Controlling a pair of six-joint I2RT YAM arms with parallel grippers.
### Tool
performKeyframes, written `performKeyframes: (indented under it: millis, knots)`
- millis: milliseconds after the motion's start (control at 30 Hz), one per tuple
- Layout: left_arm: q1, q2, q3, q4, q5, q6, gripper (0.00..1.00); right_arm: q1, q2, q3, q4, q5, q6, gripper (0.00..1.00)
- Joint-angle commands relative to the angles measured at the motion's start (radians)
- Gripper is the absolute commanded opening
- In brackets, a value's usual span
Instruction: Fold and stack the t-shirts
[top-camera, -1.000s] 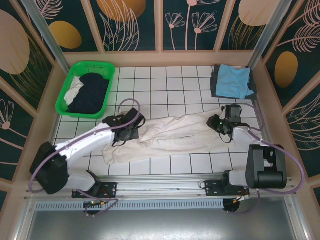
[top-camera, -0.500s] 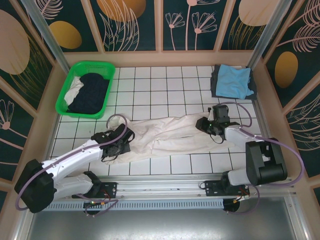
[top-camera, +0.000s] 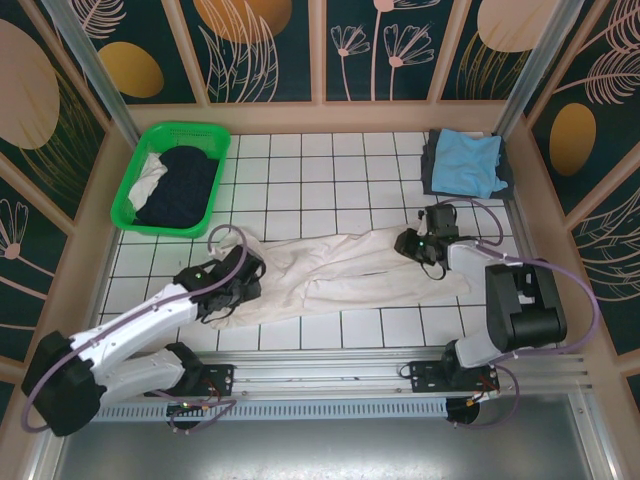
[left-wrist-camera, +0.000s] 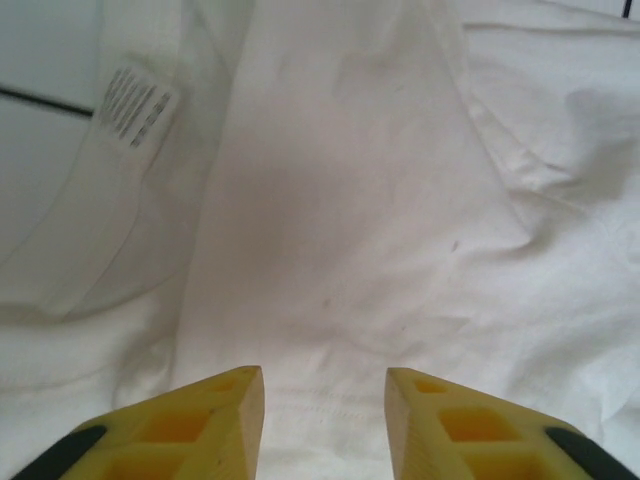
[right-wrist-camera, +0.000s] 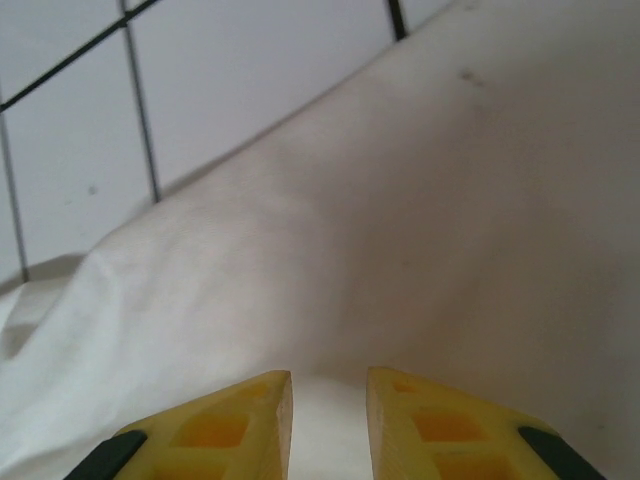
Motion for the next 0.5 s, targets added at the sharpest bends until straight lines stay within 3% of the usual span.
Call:
performKeyframes:
  millis: [0, 100, 167, 267, 367, 467]
  knots:
    - [0.001, 0.155, 0.106, 0.119, -0.088, 0.070, 0.44, -0.041, 0.042, 0.023, -0.013, 0.019, 0.003, 0.25]
    - [0.023, 0.305, 0.169, 0.169, -0.201, 0.106, 0.57, -0.094, 0.059, 0.007, -0.007, 0.007, 0.019, 0.24]
    - [0.069, 0.394, 0.186, 0.184, -0.244, 0.109, 0.52, -0.128, 0.062, -0.010, 0.001, -0.004, 0.028, 0.24]
    - [0.137, 0.466, 0.165, 0.203, -0.224, 0.079, 0.48, -0.169, 0.064, -0.031, 0.003, -0.018, 0.023, 0.24]
    - [0.156, 0.481, 0.101, 0.267, -0.183, 0.061, 0.50, -0.225, 0.061, -0.053, 0.005, -0.036, 0.028, 0.24]
    - [0.168, 0.518, 0.064, 0.285, -0.128, 0.034, 0.44, -0.248, 0.040, -0.080, 0.018, -0.059, 0.038, 0.24]
